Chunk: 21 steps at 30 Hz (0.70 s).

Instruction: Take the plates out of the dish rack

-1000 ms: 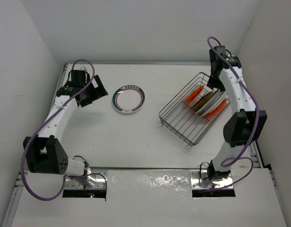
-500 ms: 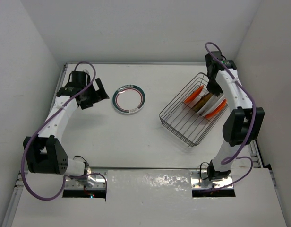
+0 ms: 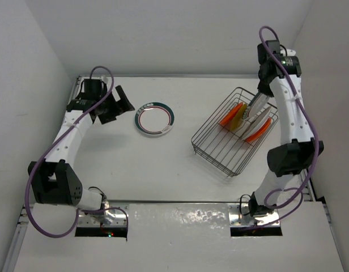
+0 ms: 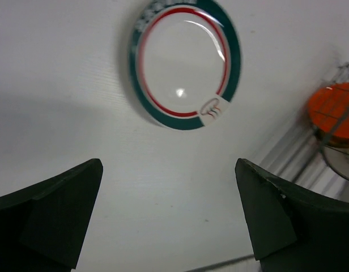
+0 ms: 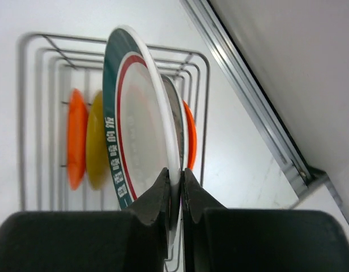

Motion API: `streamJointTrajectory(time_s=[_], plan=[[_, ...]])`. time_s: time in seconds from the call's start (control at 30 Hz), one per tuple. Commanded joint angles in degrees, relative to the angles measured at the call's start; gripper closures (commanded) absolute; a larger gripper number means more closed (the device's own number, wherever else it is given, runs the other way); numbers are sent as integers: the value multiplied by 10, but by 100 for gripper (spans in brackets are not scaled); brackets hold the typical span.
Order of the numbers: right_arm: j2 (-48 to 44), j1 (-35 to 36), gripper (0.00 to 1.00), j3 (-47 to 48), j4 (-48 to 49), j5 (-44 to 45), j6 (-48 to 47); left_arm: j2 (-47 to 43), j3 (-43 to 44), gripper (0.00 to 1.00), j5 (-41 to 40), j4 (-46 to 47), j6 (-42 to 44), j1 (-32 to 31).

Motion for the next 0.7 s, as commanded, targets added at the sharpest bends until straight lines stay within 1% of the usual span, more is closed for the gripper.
streamJointTrajectory(time_s=[0.0,0.03,0.07,0.1,0.13,0.17,0.2,0.27,0.3,0.33,0.37,0.4,0.43,0.5,0.53,0.57,0.63,0.67], plan=[[-57,11,100,67,25,-58,-37,-1,14,0,153,84,-34,2],[-76,12,100,66,40,-70,-46,2,9,0,186,108,-46,2],[-86,16,100,62,49,-79,-49,3,4,0,222,166,-60,0],[-97,20,100,55,62,-95,-52,4,-8,0,274,199,-93,-3],[-118,22,100,34,91,-137,-58,7,-11,0,292,256,-107,-7],[-129,26,100,14,111,-165,-63,8,-14,0,307,282,-130,-19],[-135,32,100,1,121,-179,-63,10,-14,0,312,303,-136,-27],[-145,41,100,-31,153,-241,-80,18,-9,0,313,347,-154,-50],[-152,41,100,-94,185,-293,-82,30,-1,0,321,362,-161,-57],[-162,41,100,-132,277,-425,-80,37,7,0,323,378,-168,-66],[-184,46,100,-173,332,-495,-69,47,25,0,325,383,-176,-85],[-195,49,100,-248,389,-546,-50,67,35,0,319,382,-175,-95],[-206,53,100,-280,492,-605,-6,76,45,0,312,369,-174,-108],[-230,60,100,-359,589,-643,39,100,62,0,294,354,-170,-115],[-234,62,100,-377,667,-655,79,106,64,0,289,336,-170,-115],[-235,66,100,-393,700,-685,95,112,65,0,289,332,-170,-115],[-232,73,100,-417,766,-702,133,123,65,3,283,314,-163,-115],[-230,77,100,-422,776,-703,138,126,60,5,286,314,-163,-116]])
